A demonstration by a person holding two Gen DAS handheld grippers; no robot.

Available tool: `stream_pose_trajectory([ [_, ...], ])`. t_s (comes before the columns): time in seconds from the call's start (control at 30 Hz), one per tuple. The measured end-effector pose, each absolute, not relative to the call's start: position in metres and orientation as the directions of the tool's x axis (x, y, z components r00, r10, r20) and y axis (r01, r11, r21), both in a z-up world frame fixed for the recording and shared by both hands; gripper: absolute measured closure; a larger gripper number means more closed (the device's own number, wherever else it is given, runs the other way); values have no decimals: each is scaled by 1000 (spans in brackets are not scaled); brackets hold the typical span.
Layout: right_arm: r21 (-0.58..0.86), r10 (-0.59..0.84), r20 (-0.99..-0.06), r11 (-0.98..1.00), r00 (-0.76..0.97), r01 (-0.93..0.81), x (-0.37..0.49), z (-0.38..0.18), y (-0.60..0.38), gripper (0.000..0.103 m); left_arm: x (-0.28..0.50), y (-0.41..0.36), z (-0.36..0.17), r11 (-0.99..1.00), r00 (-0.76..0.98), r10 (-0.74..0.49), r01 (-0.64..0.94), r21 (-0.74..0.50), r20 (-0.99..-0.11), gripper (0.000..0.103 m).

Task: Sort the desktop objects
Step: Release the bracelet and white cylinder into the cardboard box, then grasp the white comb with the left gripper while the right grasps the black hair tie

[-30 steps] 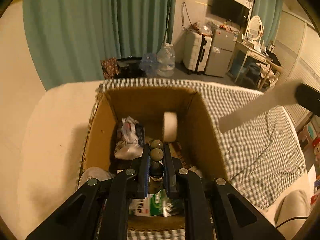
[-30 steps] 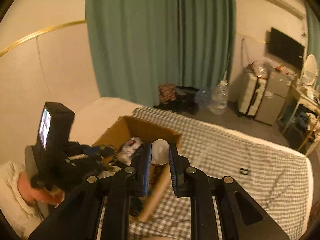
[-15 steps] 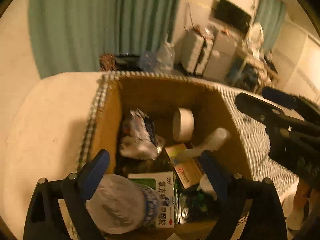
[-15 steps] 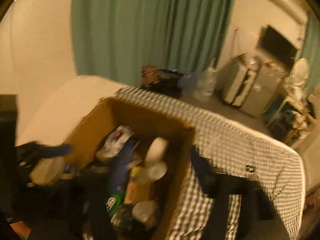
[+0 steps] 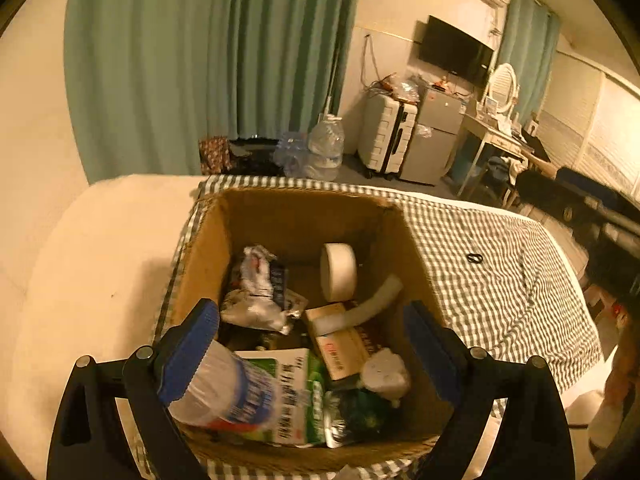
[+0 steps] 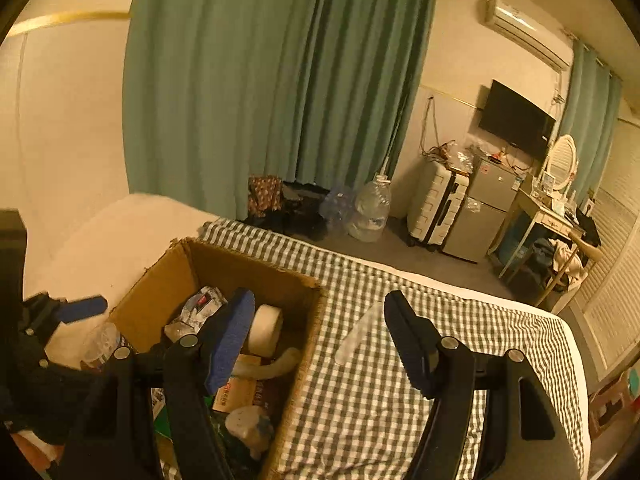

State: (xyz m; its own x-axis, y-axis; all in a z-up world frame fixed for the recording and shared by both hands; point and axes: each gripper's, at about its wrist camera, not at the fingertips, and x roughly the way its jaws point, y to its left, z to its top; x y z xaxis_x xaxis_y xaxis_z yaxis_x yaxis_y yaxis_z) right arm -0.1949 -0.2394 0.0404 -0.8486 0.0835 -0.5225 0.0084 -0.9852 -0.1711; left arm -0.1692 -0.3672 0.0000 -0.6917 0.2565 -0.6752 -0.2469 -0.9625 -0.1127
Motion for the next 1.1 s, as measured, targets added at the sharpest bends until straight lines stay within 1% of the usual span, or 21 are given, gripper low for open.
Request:
stream_pose_trajectory([
  [0.13,-126,95,-492,-991,-865,-37,-171,54,-195,29,-148,-328,10,-957,-707,261,-280,-80,-658,3],
  [0.2,-98,94,-475,-994,-875,-54,-157,60,-167,28,-139,-307,16,-951,-706,278,-297,-83,-652,0],
  [0.3,-67,102,-459,-995,-883,-80,-140,63,-123,26,-122,-271,24,-939,-705,317,-325,-108,-635,0],
  [0.33,-57,118,-446,-993,-887,-103,-133,63,-106,25,-118,-260,24,-930,-693,345,-344,-131,-632,0],
  [0.37,-49,130,-432,-992,-893,-121,-125,63,-92,20,-113,-247,22,-915,-678,384,-371,-159,-627,0],
  [0.4,-39,139,-416,-990,-899,-135,-119,63,-80,17,-110,-238,19,-913,-676,390,-374,-165,-625,0],
  [0.43,-27,145,-397,-989,-906,-146,-112,63,-68,12,-109,-231,17,-915,-680,384,-368,-162,-625,0],
  [0.47,-9,146,-378,-988,-914,-154,-105,63,-54,10,-107,-222,12,-923,-689,368,-354,-153,-625,0],
  [0.53,16,140,-360,-988,-922,-157,-96,59,-29,8,-107,-208,1,-935,-694,338,-327,-140,-636,0],
  [0.63,9,159,-345,-985,-925,-172,-89,48,-4,4,-114,-189,-19,-947,-689,310,-283,-151,-655,0],
  [0.67,17,159,-352,-984,-923,-176,-88,42,4,0,-119,-183,-25,-949,-687,305,-273,-155,-659,0],
  [0.73,69,112,-372,-987,-921,-148,-89,30,20,0,-128,-173,-33,-957,-696,285,-250,-149,-659,0],
  [0.8,158,20,-421,-983,-907,-95,-100,11,39,0,-143,-159,-41,-964,-699,258,-232,-131,-666,0],
  [0.87,198,-28,-473,-977,-881,-76,-111,-8,51,0,-158,-149,-49,-968,-696,241,-224,-115,-677,0],
  [0.93,201,-34,-530,-976,-847,-87,-126,-29,61,0,-177,-134,-58,-970,-692,227,-220,-99,-685,0],
  [1.1,230,-41,-585,-966,-810,-117,-164,-78,79,0,-227,-105,-91,-977,-690,174,-208,-37,-703,0],
])
